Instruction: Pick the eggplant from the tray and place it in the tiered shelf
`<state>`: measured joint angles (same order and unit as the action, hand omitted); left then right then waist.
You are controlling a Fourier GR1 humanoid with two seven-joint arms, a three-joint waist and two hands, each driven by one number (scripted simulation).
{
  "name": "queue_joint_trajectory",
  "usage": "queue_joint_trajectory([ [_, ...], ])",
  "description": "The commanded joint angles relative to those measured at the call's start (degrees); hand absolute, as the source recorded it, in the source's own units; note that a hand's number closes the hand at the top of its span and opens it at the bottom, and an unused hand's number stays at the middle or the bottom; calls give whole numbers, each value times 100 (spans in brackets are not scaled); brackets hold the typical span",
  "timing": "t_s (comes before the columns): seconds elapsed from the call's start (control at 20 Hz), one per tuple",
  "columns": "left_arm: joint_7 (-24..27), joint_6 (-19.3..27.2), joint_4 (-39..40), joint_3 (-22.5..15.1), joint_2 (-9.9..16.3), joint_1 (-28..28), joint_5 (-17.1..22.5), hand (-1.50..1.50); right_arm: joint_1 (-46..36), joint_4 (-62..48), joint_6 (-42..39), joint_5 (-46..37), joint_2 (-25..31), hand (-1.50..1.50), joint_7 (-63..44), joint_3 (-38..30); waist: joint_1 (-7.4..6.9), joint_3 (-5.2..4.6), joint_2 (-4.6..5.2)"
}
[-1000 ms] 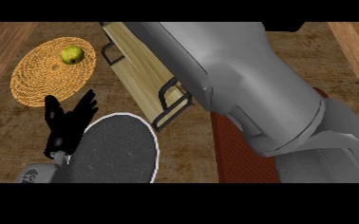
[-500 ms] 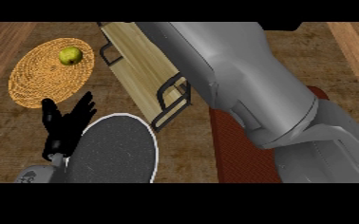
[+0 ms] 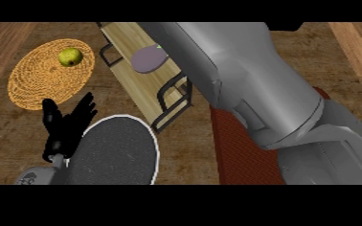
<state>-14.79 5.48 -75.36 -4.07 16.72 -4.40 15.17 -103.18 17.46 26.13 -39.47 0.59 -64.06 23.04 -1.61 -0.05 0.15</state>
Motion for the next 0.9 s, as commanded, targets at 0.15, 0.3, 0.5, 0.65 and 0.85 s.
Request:
queue_joint_trajectory([
  [0.15,32,-68,-65,-16,13,98,-26,0,53,125,1545,-113,97,-150,-854,-397,103,7,-35],
  [0.3,-30,74,-45,-25,-90,93,-55,0,-113,311,2066,-84,116,-150,-768,-663,98,8,-49],
  [0.5,64,-94,37,90,49,165,7,0,-98,363,2861,-170,15,-150,-693,-909,99,1,-41],
  [0.65,138,-37,25,102,-10,246,-13,0,-176,293,3163,-301,192,-150,-800,-1062,183,2,-81],
  [0.85,138,58,28,75,-116,330,-48,0,-219,-88,3518,-874,373,-150,-1044,-915,317,0,-127],
])
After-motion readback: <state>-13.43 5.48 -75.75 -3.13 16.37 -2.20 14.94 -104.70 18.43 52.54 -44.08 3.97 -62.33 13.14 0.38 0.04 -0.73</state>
